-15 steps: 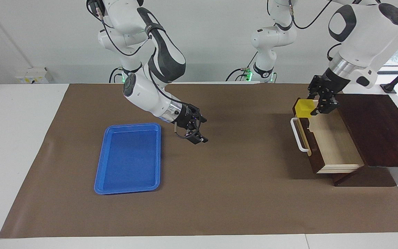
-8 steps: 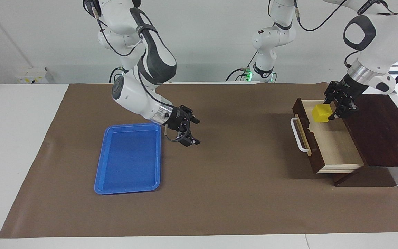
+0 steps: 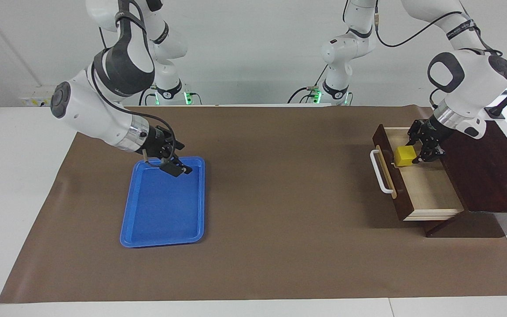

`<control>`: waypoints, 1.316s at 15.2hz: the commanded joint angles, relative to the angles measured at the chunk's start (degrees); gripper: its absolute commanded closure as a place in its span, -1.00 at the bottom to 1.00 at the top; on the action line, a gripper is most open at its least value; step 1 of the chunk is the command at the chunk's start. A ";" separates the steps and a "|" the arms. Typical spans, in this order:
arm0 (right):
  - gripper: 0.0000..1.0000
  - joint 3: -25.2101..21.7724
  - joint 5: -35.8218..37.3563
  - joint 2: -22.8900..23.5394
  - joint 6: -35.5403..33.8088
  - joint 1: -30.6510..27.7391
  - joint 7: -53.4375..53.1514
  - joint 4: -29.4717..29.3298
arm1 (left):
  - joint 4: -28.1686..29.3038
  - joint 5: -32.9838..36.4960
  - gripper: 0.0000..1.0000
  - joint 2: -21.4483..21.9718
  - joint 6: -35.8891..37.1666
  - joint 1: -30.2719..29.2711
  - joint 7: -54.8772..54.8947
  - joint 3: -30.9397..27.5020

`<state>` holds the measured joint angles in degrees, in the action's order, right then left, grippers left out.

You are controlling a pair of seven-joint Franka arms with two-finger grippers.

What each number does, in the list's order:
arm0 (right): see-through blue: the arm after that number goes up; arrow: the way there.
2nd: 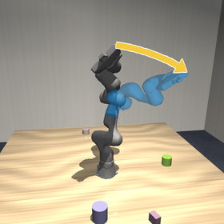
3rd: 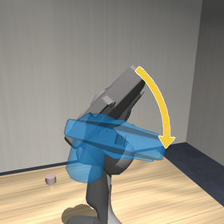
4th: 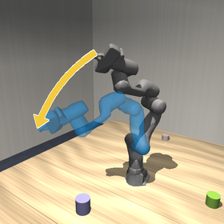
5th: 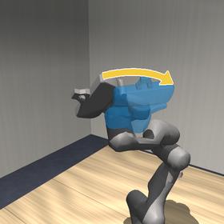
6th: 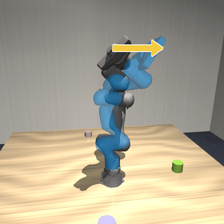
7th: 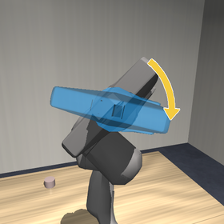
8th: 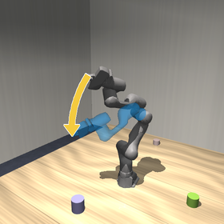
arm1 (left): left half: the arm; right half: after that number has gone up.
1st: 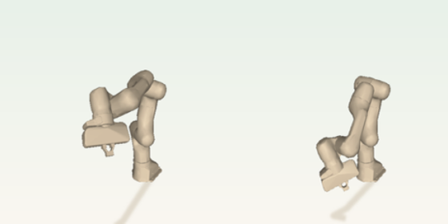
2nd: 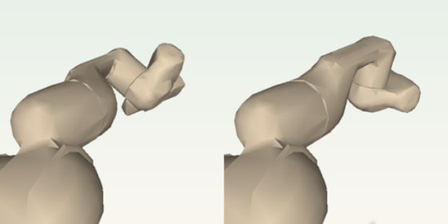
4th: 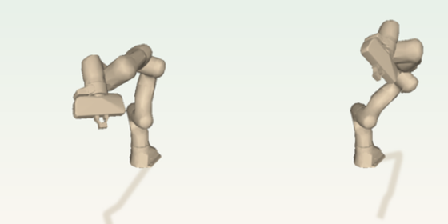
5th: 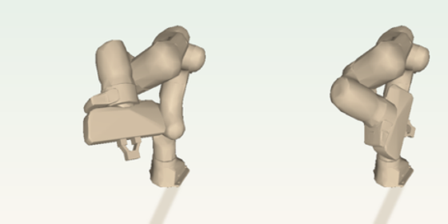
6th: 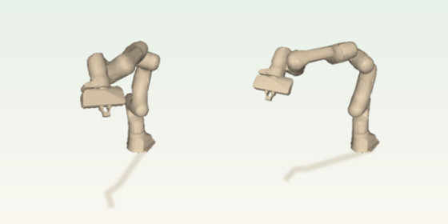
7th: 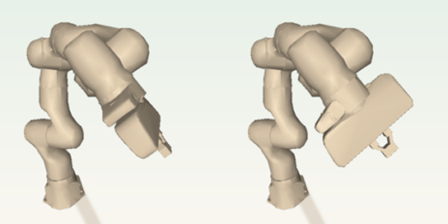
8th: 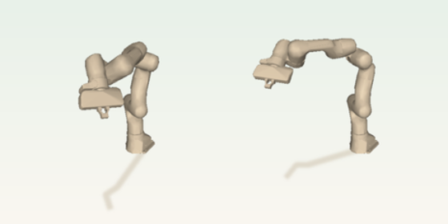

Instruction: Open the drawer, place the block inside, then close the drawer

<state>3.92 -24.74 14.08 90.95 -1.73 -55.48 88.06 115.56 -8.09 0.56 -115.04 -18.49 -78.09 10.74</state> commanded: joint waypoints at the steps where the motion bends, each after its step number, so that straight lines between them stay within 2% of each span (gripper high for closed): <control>1: -1.00 0.82 7.74 -3.43 -3.66 -2.39 15.87 0.35 | -5.22 1.84 -1.00 0.33 3.92 1.95 -0.12 0.68; 2: -1.00 0.82 10.64 -4.66 -4.46 -3.10 21.59 0.62 | -8.91 2.98 -1.00 -1.77 6.30 5.10 -1.96 0.59; 4: -1.00 0.82 16.27 -6.95 -5.08 -4.68 34.23 1.14 | -10.88 6.58 -1.00 -2.84 6.94 10.38 -6.27 0.68; 6: -1.00 0.82 20.58 -9.93 -4.91 -5.56 45.14 2.46 | -8.61 7.73 -1.00 -2.93 6.07 13.99 -8.47 0.68; 8: -1.00 0.82 22.44 -12.92 -4.90 -6.44 51.15 3.69 | -5.01 12.89 -1.00 -2.93 4.49 15.67 -9.71 0.68; 10: -1.00 0.82 25.42 -16.08 -4.90 -6.53 56.77 5.27 | -2.37 14.15 -1.00 -2.76 1.68 14.72 -9.98 0.68; 12: -1.00 0.82 27.19 -17.33 -4.21 -6.79 61.61 5.98 | -2.27 14.15 -1.00 -2.84 -0.09 11.48 -9.80 0.59; 14: -1.00 0.91 27.64 -17.33 1.39 -7.76 65.92 7.81 | -3.14 15.37 -1.00 -3.19 -0.36 9.62 -9.45 0.42; 17: -1.00 1.09 26.76 -16.54 2.39 -8.90 63.75 8.53 | -4.46 21.17 -1.00 -4.07 -0.79 6.47 -7.09 0.24; 20: -1.00 0.91 26.32 -15.58 -0.50 -8.38 59.54 8.18 | -3.85 21.18 -1.00 -3.90 -1.50 0.93 -0.85 0.33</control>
<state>3.96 1.80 -1.58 91.73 -9.53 6.77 95.76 111.89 11.53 -3.23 -115.84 -13.70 -83.13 10.89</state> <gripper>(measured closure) 0.000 0.000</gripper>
